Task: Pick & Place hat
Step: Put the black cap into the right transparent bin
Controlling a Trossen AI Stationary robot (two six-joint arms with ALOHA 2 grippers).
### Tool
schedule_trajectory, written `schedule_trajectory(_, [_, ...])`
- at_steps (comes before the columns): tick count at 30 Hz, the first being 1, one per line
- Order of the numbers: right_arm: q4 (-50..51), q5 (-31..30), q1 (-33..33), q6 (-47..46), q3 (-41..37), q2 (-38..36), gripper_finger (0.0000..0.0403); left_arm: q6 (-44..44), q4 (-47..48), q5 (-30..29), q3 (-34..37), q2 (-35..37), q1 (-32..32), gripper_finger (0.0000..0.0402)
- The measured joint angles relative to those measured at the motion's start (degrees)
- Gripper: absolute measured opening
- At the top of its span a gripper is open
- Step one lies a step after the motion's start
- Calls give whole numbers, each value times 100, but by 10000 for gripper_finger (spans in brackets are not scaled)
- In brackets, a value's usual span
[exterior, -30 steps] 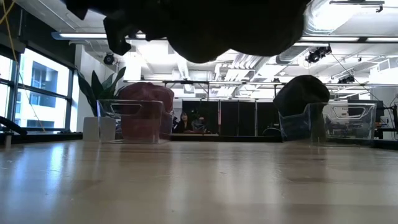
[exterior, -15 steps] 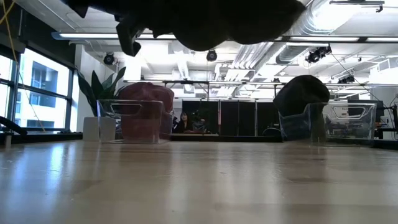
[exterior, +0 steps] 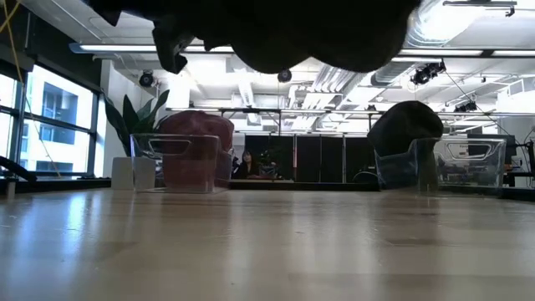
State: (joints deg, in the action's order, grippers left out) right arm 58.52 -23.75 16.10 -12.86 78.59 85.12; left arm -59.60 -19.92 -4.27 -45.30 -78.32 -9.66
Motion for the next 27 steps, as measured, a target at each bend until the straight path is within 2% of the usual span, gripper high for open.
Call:
schedule_trajectory(4, [127, 204, 136, 48, 67, -66, 2, 485, 4, 12, 0, 0, -14, 1])
schedule_trajectory(8, [-397, 899, 377, 423, 196, -206, 11, 780, 18, 25, 0, 0, -9, 1])
schedule_trajectory(12, [-613, 1494, 591, 530, 298, -290, 60, 1011, 1, 8, 0, 0, -9, 1])
schedule_trajectory(16, [-542, 1647, 923, 638, 308, -296, 136, 1328, -1, -12, 0, 0, -9, 1])
schedule_trajectory(18, [-431, 1428, 1162, 882, 182, -249, 173, 1383, -7, -15, 0, 0, -9, 1])
schedule_trajectory(21, [-525, 670, 1494, 1442, -228, -238, 210, 1453, -25, -22, 0, 0, -9, 1])
schedule_trajectory(25, [-1252, -867, 1686, 1842, -873, -234, 213, 1535, -111, -23, 2, 0, -9, 1])
schedule_trajectory(27, [-1632, -1228, 1692, 1955, -1107, -234, 198, 1536, -109, -27, 3, 0, -8, 1])
